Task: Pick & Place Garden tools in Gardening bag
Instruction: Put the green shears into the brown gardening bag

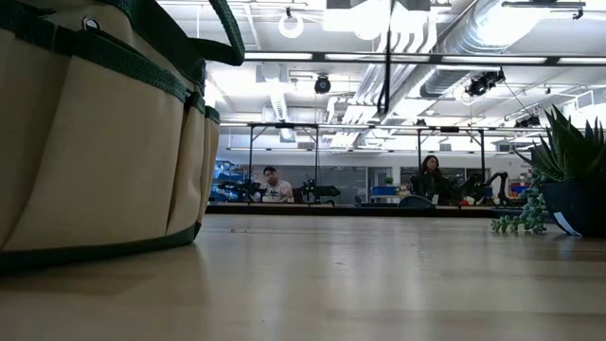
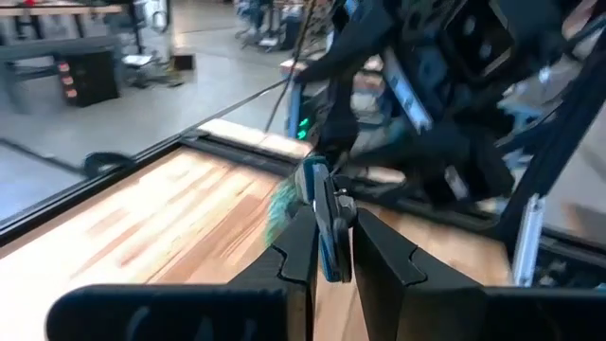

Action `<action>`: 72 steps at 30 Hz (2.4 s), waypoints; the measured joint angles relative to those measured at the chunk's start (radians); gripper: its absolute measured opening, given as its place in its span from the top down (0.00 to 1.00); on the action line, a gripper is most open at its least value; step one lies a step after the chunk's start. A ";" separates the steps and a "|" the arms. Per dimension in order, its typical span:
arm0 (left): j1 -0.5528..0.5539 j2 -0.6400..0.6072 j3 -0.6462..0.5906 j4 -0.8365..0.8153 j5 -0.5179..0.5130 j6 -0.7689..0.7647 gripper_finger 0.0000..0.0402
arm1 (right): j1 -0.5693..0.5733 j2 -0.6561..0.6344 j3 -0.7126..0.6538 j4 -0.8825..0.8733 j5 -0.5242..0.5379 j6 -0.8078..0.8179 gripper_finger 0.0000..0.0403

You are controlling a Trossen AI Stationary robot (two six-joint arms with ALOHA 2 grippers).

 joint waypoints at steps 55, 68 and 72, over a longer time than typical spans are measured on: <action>-0.434 -0.017 0.326 -1.636 -0.039 -1.498 0.99 | 0.036 0.001 0.000 -0.251 -0.189 0.506 0.31; -0.435 0.069 0.324 -1.643 0.043 -1.568 0.99 | 0.036 0.002 0.000 -0.266 -0.215 0.503 0.31; -0.435 0.114 0.324 -1.643 0.085 -1.595 0.99 | 0.036 0.002 0.000 -0.267 -0.215 0.503 0.31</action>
